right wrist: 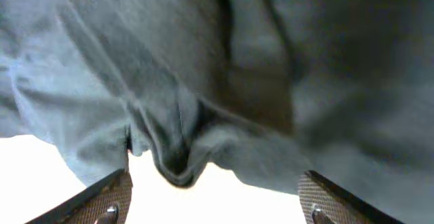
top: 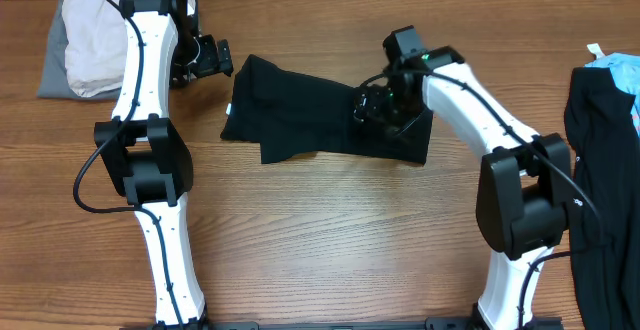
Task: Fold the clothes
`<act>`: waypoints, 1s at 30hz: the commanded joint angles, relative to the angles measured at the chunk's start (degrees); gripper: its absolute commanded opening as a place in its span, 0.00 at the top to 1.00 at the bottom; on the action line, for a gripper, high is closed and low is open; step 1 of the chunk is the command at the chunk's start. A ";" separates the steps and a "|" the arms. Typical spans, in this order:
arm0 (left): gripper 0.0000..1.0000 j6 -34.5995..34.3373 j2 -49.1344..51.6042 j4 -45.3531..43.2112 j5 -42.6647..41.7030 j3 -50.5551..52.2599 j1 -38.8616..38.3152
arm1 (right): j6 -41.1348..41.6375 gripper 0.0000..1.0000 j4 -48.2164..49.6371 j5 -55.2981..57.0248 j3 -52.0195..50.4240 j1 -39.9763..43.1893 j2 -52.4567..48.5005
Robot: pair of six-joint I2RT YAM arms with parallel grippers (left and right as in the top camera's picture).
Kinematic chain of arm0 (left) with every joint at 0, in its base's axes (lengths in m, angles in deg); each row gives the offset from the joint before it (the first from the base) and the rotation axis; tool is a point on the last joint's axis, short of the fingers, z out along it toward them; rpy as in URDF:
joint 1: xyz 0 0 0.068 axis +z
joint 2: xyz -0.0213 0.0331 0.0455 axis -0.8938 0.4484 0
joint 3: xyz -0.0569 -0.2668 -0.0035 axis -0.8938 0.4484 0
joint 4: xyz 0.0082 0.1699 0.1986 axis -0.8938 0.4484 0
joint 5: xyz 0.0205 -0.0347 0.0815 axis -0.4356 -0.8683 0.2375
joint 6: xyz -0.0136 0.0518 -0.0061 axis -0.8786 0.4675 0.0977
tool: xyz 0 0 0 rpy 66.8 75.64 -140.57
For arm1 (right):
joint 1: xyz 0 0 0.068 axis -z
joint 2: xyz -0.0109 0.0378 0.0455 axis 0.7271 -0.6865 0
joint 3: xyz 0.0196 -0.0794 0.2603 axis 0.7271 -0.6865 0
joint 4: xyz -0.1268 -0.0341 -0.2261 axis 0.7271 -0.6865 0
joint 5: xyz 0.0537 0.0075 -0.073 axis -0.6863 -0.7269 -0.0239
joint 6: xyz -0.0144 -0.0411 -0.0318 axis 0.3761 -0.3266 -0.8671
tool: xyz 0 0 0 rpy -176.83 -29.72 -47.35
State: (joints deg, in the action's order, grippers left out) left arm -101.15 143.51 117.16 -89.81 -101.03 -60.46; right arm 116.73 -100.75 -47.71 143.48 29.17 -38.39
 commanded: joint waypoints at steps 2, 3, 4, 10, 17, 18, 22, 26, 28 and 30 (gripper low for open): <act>0.00 -0.72 0.04 0.00 -0.63 0.31 -0.04 | -3.10 0.18 -3.39 -0.20 7.87 4.66 0.76; 0.00 -0.72 0.07 -0.02 -0.63 0.31 -0.04 | -3.74 0.18 -3.23 -0.22 7.98 5.31 0.76; 0.00 -0.72 0.04 -0.02 -0.63 0.31 -0.04 | -3.96 0.20 -3.15 -0.20 7.96 5.79 0.74; 0.00 -0.70 0.04 0.00 -0.63 0.31 -0.04 | -2.54 0.62 -0.55 -0.24 4.70 5.99 -1.53; 0.00 -0.70 0.04 0.02 -0.63 0.31 -0.02 | 2.29 0.78 6.95 -0.22 -0.02 2.16 -1.88; 0.00 -0.70 0.04 0.07 -0.63 0.31 -0.04 | 2.86 0.78 7.96 -0.24 -0.59 1.57 -1.90; 0.00 -0.52 0.04 0.17 -0.66 0.31 -0.02 | 5.20 0.79 13.07 -0.37 -2.23 -0.63 -1.99; 0.00 -0.52 0.04 0.37 -0.63 0.31 -0.04 | 8.33 0.81 21.73 -3.13 -2.40 -3.34 -2.16; 0.00 -0.52 0.04 0.37 -0.66 0.31 -0.02 | 8.39 0.81 24.81 -3.32 -2.08 -4.26 -2.16; 0.00 -0.44 0.04 0.37 -0.63 0.31 -0.02 | 7.61 0.85 22.97 -2.75 -0.15 -4.28 -2.12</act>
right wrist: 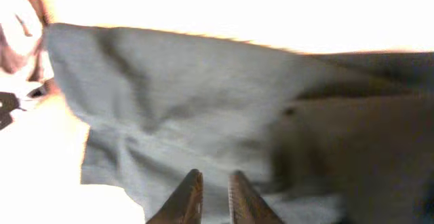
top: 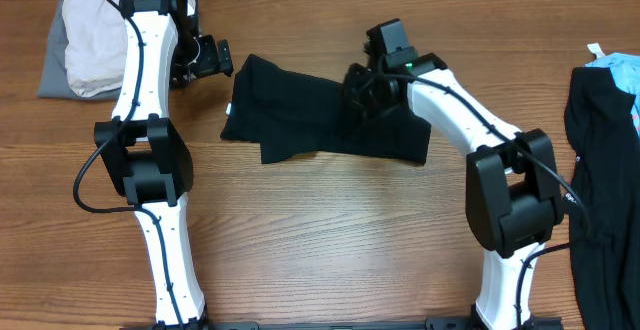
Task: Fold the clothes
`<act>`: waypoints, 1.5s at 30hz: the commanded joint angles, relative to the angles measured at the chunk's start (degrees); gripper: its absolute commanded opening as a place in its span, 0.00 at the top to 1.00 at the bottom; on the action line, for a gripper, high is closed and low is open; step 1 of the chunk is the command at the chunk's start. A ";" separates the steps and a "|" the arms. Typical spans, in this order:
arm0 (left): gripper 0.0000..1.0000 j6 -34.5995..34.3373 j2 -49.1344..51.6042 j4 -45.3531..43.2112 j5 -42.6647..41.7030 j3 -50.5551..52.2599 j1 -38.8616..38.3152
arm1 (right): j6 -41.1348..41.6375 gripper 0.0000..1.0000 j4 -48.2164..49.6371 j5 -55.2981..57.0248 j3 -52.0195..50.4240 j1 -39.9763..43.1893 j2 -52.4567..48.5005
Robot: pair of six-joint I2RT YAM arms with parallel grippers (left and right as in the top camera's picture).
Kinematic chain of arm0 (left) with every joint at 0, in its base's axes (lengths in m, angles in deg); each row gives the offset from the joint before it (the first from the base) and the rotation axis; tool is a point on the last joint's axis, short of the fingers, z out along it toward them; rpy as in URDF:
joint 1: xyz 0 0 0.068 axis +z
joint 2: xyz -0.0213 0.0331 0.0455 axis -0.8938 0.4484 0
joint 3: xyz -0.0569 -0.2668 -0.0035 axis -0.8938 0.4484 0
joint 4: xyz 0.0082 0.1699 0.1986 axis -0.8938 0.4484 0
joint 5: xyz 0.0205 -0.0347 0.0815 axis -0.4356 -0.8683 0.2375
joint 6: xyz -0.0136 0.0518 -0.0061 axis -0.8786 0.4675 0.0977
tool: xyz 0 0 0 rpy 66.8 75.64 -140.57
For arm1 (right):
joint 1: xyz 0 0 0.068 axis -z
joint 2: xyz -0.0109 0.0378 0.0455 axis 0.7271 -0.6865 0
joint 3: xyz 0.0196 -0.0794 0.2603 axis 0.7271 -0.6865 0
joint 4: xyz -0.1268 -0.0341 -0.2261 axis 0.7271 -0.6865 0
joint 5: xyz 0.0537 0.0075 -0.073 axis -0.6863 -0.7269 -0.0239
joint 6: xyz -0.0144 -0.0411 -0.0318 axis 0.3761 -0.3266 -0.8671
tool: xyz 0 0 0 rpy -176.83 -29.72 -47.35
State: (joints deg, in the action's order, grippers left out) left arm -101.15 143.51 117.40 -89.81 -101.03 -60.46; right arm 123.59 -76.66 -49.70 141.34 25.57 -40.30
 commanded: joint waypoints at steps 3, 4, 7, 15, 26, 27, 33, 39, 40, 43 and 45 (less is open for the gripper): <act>0.00 -0.04 0.04 0.66 -0.59 0.31 -0.02 | -2.16 0.85 -10.19 1.64 8.15 1.46 0.66; 0.00 -0.04 0.04 0.85 -0.39 0.31 -0.02 | -2.86 0.85 -13.99 3.23 10.58 2.49 1.22; 0.00 0.13 0.04 0.87 -0.28 0.31 -0.02 | -5.20 0.84 -25.40 8.96 17.57 5.95 2.69; 0.00 0.09 0.04 0.55 -0.39 0.31 -0.02 | -7.96 0.96 -33.64 11.28 15.06 11.61 1.49; 0.00 0.13 0.04 0.66 -0.39 0.31 0.00 | -4.66 0.96 -14.12 1.75 -2.27 7.63 0.83; 0.00 0.13 0.04 0.70 -0.39 0.31 0.04 | -4.63 0.96 -14.05 1.75 -2.40 7.52 0.81; 0.00 0.11 0.07 0.85 -0.39 0.31 0.07 | -3.13 0.96 -12.46 1.73 -2.40 5.84 -0.48; 0.00 0.15 0.04 0.87 -0.33 0.31 0.07 | -1.51 0.96 -5.11 0.35 -2.40 2.64 -2.69; 0.00 0.15 0.07 0.90 -0.35 0.31 0.09 | -0.87 0.96 -3.74 0.04 -2.38 2.29 -2.78; 0.00 0.15 0.04 0.87 -0.28 0.31 0.11 | -0.07 0.96 -0.33 0.55 -2.38 1.18 -2.80; 0.00 0.15 0.04 0.83 -0.24 0.31 0.11 | -0.11 0.96 -0.17 0.94 -2.40 0.74 -2.95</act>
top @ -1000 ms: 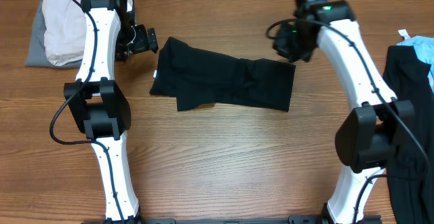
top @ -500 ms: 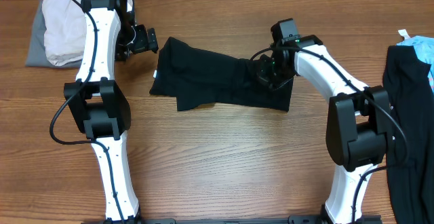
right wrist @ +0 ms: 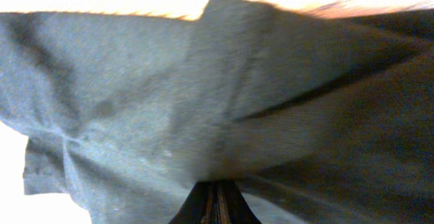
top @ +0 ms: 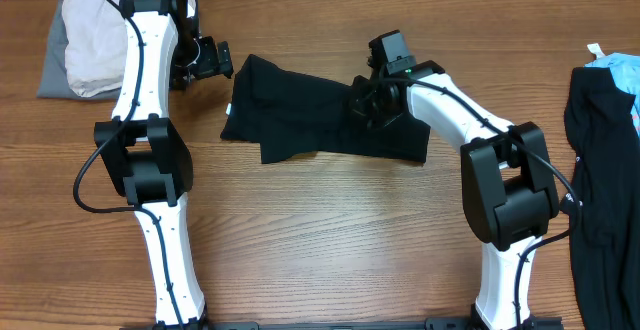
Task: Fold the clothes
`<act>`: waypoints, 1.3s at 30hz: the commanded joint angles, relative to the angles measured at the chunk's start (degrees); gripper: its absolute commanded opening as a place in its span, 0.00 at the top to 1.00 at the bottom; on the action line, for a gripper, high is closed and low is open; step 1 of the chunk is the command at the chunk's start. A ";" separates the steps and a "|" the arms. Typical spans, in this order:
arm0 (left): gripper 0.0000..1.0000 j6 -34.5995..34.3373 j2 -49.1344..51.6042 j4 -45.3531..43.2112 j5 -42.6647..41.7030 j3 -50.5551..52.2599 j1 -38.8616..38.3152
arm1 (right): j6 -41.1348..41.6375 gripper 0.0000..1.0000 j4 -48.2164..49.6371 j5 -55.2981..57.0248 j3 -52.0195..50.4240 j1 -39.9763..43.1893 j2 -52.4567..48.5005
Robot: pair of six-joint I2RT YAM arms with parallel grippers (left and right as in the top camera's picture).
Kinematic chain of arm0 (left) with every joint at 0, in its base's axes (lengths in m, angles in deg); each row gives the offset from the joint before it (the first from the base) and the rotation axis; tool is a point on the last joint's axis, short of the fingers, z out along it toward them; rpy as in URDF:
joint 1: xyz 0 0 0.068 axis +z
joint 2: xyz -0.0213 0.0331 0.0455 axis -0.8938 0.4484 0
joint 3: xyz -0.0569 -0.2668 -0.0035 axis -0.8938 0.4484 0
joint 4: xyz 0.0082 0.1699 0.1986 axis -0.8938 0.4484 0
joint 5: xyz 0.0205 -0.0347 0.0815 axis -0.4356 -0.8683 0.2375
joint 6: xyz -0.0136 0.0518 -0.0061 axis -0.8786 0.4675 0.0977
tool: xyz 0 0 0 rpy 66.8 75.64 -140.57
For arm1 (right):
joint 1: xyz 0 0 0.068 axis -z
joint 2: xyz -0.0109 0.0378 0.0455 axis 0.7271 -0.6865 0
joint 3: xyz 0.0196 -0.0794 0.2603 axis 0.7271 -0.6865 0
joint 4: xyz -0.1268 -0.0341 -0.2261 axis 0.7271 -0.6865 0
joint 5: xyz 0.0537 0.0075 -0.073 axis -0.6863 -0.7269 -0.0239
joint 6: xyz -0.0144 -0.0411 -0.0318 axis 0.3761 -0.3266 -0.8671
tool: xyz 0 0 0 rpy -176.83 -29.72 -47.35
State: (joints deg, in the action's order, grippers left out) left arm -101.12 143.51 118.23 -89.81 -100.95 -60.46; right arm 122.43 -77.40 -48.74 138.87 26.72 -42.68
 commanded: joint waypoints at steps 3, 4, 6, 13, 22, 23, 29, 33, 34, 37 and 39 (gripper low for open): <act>0.00 0.13 0.07 0.02 -0.26 0.22 0.11 | 1.03 0.95 0.79 0.22 0.07 -1.03 -0.87; 0.00 0.15 0.07 0.02 -0.26 0.22 0.11 | 1.01 0.94 0.57 1.07 0.07 -1.14 -0.87; 0.00 0.59 0.04 0.00 -0.48 0.22 0.11 | 0.61 0.88 -0.59 2.56 0.59 -1.11 -0.57; 0.00 5.68 0.04 -0.11 -4.11 0.22 0.50 | -3.72 0.42 -17.31 1.86 15.41 7.02 3.78; 0.00 14.62 1.49 -1.36 -19.54 0.37 4.37 | -10.43 0.00 -39.04 2.82 38.95 26.36 4.96; 0.00 15.39 2.05 -0.96 -20.85 0.37 4.61 | -10.43 0.00 -39.08 2.95 38.95 28.52 4.96; 0.00 20.41 6.82 1.95 -27.08 0.37 4.26 | -10.40 0.00 -42.62 2.95 38.66 37.83 4.72; 0.00 22.56 9.62 2.14 -29.03 0.37 3.85 | -10.40 0.00 -46.07 2.95 38.66 41.88 4.72; 0.00 23.34 9.86 2.27 -29.66 0.37 3.74 | -10.40 0.00 -46.84 2.97 38.66 42.73 4.70; 0.00 24.17 10.84 2.27 -30.29 0.37 3.15 | -10.40 0.00 -46.90 2.97 38.66 44.13 4.70; 0.00 24.15 11.39 2.27 -30.49 0.37 2.64 | -10.40 0.00 -46.90 2.95 38.66 44.74 4.72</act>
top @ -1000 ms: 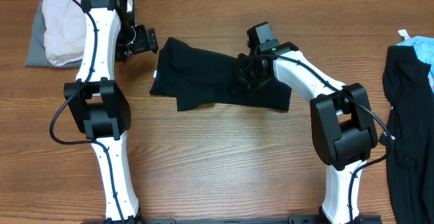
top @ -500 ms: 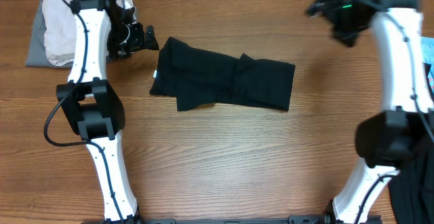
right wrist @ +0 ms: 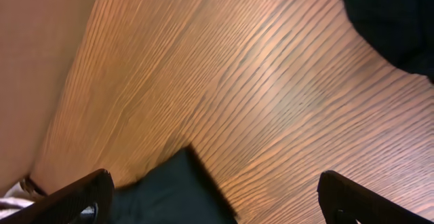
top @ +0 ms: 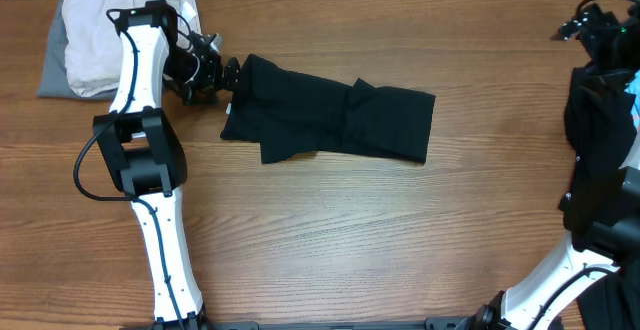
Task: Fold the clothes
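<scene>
A black garment (top: 330, 120) lies folded into a long strip across the middle of the table, with a crease near its centre. My left gripper (top: 222, 70) sits at the strip's upper-left corner, its fingers looking spread and touching the edge. My right gripper (top: 598, 25) is far off at the table's back right, above the pile of dark clothes (top: 600, 160). In the right wrist view the right gripper (right wrist: 220, 207) is wide open with nothing between its fingers (right wrist: 88, 191). Below it are bare wood and a corner of the black garment (right wrist: 173, 193).
A stack of folded white and grey clothes (top: 95, 30) sits at the back left, behind the left arm. The dark pile at the right edge has a light blue piece (top: 622, 70) at its top. More of the dark pile (right wrist: 393, 20) shows in the right wrist view.
My right gripper was shut with its tips on the middle of the black garment. Now it is open at the far back right. My left gripper has moved from beside the white stack to the garment's corner.
My right gripper was open over the garment's right part with a fold of cloth before its fingers. Then it was nearly shut at the garment's middle, then shut there. Now it is open and away, and the left gripper, still until now, is at the garment's left edge.
</scene>
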`<act>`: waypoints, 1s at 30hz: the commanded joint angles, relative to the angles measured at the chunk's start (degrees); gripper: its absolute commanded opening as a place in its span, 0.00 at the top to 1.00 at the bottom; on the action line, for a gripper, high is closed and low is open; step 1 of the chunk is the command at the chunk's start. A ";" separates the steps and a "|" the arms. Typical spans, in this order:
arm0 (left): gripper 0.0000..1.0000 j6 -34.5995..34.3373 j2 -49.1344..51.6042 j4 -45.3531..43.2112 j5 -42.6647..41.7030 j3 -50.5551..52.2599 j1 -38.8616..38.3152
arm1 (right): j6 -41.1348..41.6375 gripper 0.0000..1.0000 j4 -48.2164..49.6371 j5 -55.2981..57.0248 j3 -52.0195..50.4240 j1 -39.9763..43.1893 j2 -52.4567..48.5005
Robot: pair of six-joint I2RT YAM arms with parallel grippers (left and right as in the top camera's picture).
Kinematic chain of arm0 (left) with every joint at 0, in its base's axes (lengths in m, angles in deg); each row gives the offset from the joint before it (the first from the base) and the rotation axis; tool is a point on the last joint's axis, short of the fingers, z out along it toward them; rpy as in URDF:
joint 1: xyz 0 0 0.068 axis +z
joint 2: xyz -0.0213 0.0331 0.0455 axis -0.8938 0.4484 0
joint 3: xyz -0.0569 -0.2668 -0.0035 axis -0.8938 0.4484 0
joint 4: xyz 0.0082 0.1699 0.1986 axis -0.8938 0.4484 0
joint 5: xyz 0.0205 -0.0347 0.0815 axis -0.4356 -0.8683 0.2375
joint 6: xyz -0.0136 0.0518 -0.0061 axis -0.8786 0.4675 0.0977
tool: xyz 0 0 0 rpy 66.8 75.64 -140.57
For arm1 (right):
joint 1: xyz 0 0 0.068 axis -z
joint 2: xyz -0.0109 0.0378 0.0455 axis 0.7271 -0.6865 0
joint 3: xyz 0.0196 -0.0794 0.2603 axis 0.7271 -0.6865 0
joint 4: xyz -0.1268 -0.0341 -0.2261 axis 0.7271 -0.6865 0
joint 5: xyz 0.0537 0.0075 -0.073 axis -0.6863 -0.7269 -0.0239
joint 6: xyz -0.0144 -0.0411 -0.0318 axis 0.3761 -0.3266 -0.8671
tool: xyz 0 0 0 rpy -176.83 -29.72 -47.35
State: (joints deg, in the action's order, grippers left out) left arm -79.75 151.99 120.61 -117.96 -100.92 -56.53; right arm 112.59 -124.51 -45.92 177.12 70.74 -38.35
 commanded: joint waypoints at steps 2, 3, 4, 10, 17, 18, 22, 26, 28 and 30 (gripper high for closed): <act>0.00 2.75 3.61 0.17 -2.34 0.35 -1.97 | -0.57 0.00 0.20 0.15 0.42 0.81 0.37; 0.00 2.75 3.89 0.44 -2.36 0.35 -2.38 | -0.57 0.00 0.22 0.15 0.42 0.79 0.39; 0.00 2.75 4.22 0.72 -2.34 0.35 -2.84 | -0.57 0.00 0.20 0.13 0.42 0.79 0.39; 0.00 2.25 5.51 0.59 -2.27 0.35 -6.93 | -0.57 0.00 0.20 0.15 0.42 0.72 0.39; 0.25 -0.94 5.57 -0.92 -0.15 0.35 -10.51 | -0.55 0.00 0.20 0.15 0.42 0.72 0.39; 0.34 -0.96 5.57 -0.94 -0.13 0.35 -10.60 | -0.57 0.00 0.20 0.15 0.42 0.72 0.37; 0.96 -7.21 5.57 -1.99 6.23 0.35 -10.62 | -0.57 0.00 0.20 0.15 0.42 0.72 0.39; 0.96 -13.31 5.51 -1.53 13.22 -0.52 -9.84 | -0.57 0.00 0.22 0.13 0.42 0.72 0.39; 0.96 -16.24 5.49 -0.07 17.86 -3.19 -8.57 | -0.57 0.00 0.20 0.15 0.42 0.72 0.39; 0.96 -17.75 5.49 2.01 21.92 -6.49 -7.43 | -0.57 0.00 0.20 0.15 0.42 0.72 0.37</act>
State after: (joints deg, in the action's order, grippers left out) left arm -91.46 154.96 121.05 -111.47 -103.59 -67.00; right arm 112.62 -124.55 -45.92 177.12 71.40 -38.35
